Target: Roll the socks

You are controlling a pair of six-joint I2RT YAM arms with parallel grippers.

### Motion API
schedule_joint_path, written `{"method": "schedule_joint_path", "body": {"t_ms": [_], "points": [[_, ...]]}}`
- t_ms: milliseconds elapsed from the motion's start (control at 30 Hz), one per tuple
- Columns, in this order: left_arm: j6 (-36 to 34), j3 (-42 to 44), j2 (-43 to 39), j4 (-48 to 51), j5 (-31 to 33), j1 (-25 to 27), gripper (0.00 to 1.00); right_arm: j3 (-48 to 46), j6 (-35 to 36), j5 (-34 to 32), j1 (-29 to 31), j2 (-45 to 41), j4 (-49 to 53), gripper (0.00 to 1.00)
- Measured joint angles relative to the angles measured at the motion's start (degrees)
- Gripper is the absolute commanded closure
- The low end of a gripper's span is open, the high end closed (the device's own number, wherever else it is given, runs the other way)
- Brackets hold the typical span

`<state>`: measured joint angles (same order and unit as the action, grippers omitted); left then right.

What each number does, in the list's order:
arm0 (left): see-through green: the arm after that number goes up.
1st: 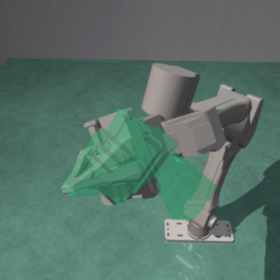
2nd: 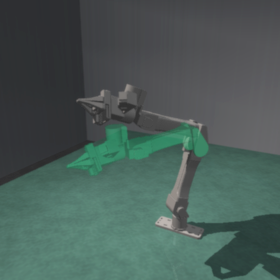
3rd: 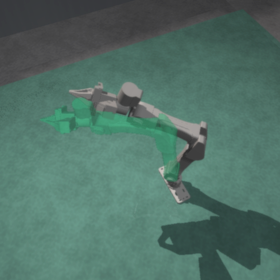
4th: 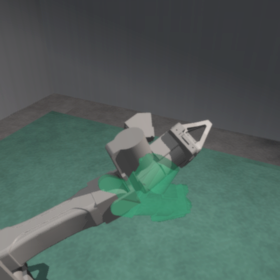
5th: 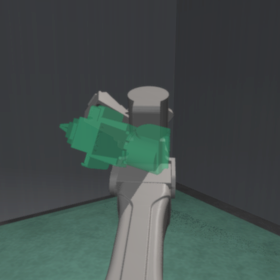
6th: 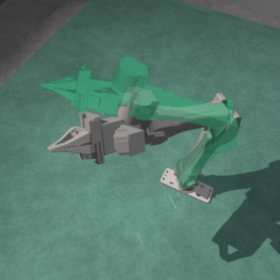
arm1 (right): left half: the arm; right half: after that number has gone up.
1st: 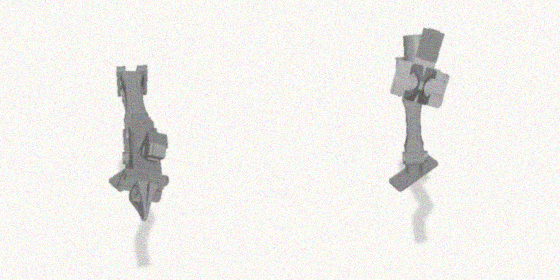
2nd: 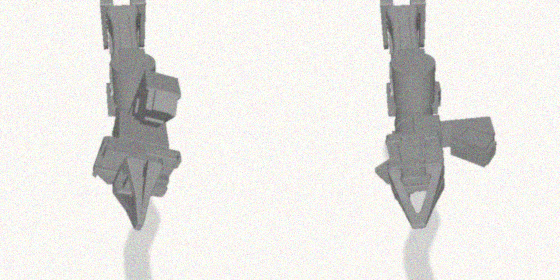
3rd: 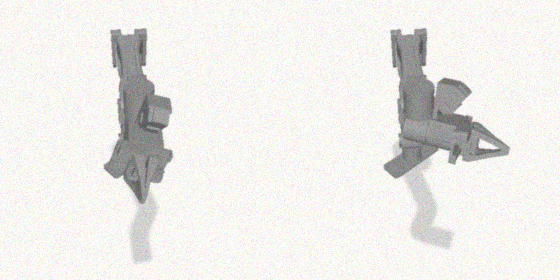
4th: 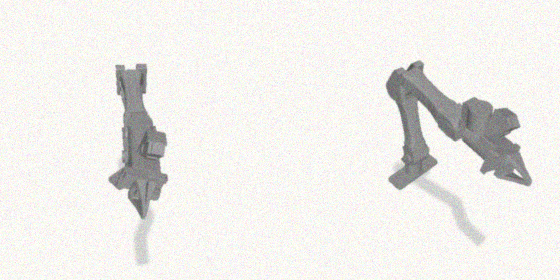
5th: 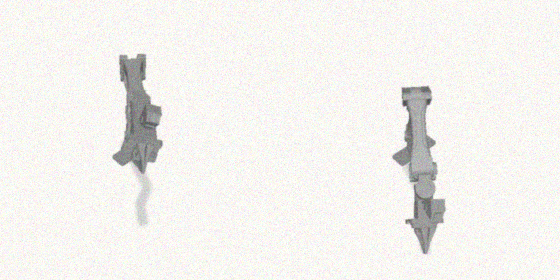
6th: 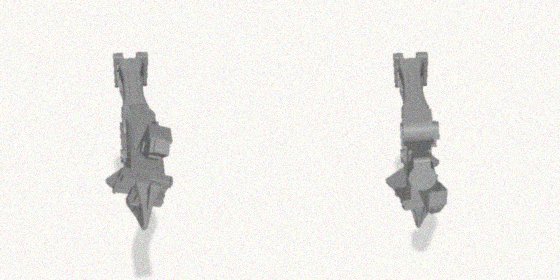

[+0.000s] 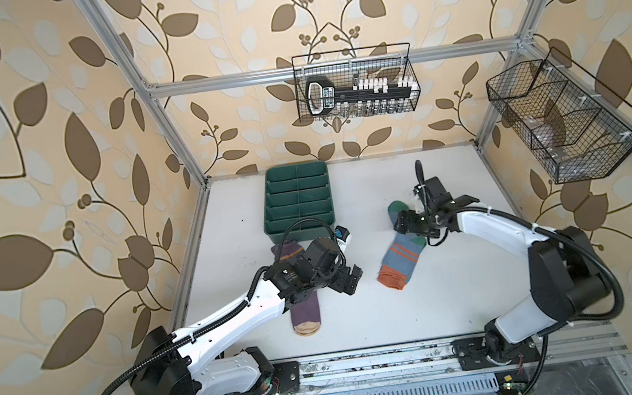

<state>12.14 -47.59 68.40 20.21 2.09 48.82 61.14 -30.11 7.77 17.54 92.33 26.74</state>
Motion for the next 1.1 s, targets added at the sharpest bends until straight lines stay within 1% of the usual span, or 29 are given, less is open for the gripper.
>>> {"method": "schedule_joint_path", "body": {"t_ms": [67, 133, 167, 200, 233, 400, 600, 767, 900, 1100], "points": [[0.92, -0.09, 0.81, -1.42, 0.37, 0.0, 0.09, 3.67, 0.72, 0.04, 1.4, 4.59, -0.17, 0.18], [1.51, -0.63, 2.47, -2.08, 0.42, 0.0, 0.09, 6.1, 1.2, 0.02, 1.99, 7.61, -0.33, 0.18], [1.62, -1.27, 3.78, -2.14, 0.42, 0.0, 0.08, 6.99, 1.38, 0.2, 2.05, 8.79, -0.52, 0.18], [1.64, -1.73, 4.83, -2.27, 0.42, 0.0, 0.03, 7.56, 1.44, 0.28, 1.92, 9.64, -0.68, 0.18], [1.73, -2.38, 6.21, -2.47, 0.46, 0.0, 0.01, 8.11, 1.49, 0.61, 1.64, 10.62, -0.98, 0.18], [1.84, -3.98, 11.28, -4.33, 0.46, 0.02, 0.01, 9.7, 1.57, 1.75, -0.26, 14.29, -1.81, 0.18], [1.88, -7.48, 20.85, -7.19, 0.57, 1.03, 0.01, 10.58, 1.6, 2.84, -1.79, 16.02, -3.04, 0.18], [3.04, -12.68, 29.4, -7.65, 0.94, 2.4, 0.01, 10.6, 1.66, 3.54, -1.97, 17.29, -3.58, 0.18], [5.14, -14.86, 33.35, -8.94, 0.92, 3.04, 0.01, 10.6, 1.68, 3.76, -2.1, 17.51, -3.89, 0.18], [8.17, -15.04, 37.22, -10.78, 1.36, 4.13, 0.01, 10.6, 1.64, 4.55, -2.69, 17.55, -4.33, 0.18]]}}
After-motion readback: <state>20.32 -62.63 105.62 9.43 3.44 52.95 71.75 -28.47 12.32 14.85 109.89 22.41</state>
